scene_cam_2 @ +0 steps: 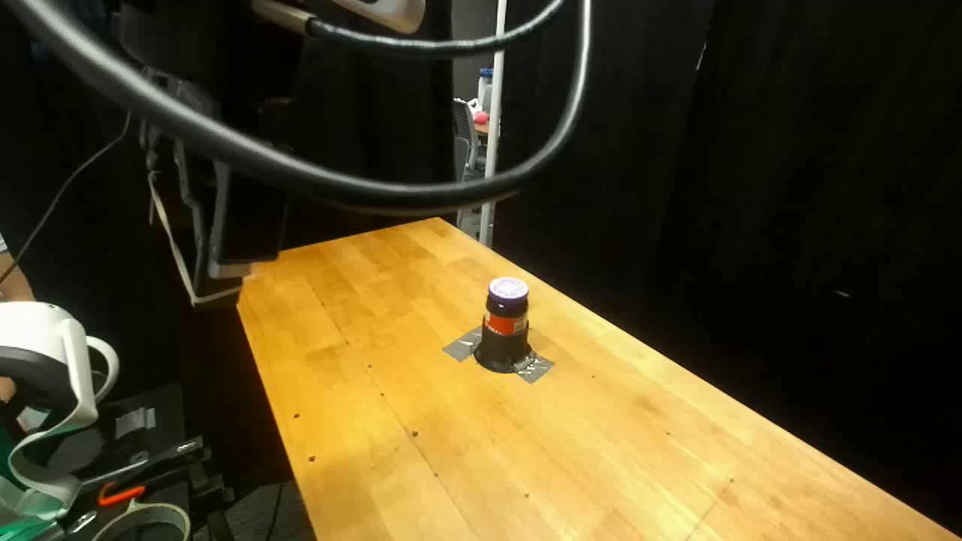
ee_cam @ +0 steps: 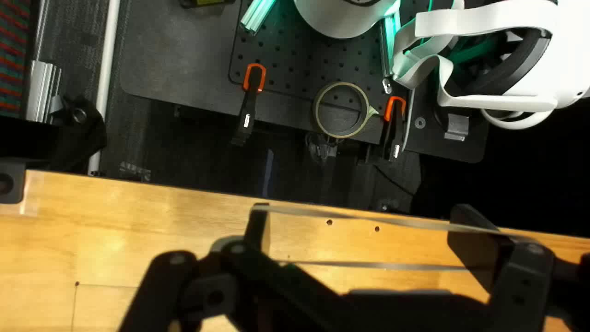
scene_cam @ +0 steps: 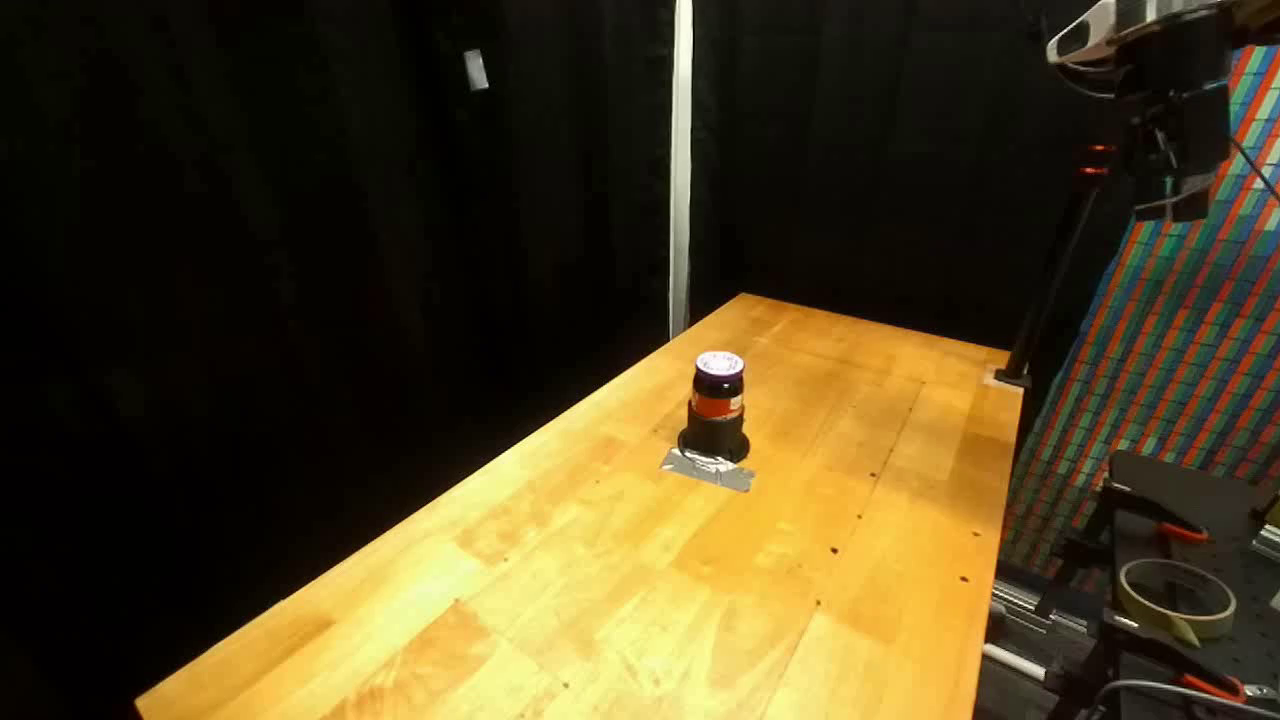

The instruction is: Put the rubber band on the brown cup

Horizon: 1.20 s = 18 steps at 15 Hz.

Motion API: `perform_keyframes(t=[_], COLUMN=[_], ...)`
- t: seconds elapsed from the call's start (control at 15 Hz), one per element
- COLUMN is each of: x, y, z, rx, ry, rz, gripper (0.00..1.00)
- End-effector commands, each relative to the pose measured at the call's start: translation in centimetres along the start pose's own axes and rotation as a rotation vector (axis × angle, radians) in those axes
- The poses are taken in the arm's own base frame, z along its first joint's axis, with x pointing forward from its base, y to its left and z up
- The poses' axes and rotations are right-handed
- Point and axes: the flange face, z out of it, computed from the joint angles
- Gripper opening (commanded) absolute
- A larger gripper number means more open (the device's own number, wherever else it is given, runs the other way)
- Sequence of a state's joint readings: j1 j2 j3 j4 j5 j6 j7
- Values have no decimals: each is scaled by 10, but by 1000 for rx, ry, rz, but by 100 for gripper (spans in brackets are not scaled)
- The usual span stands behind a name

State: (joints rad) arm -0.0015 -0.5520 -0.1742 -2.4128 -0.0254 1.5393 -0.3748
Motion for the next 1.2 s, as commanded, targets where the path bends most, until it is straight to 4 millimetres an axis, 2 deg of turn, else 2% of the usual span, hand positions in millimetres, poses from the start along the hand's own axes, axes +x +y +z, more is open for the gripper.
perform_keyframes(t=[0.0,0.47,0.73,1.13], x=[0,-1,41,134], y=[0,0,-30,-100], z=[-1,-3,-11,-10], rx=[-1,-2,-87,-234], ry=[2,7,2,-2], rz=[0,0,30,71], gripper=[100,100,100,100])
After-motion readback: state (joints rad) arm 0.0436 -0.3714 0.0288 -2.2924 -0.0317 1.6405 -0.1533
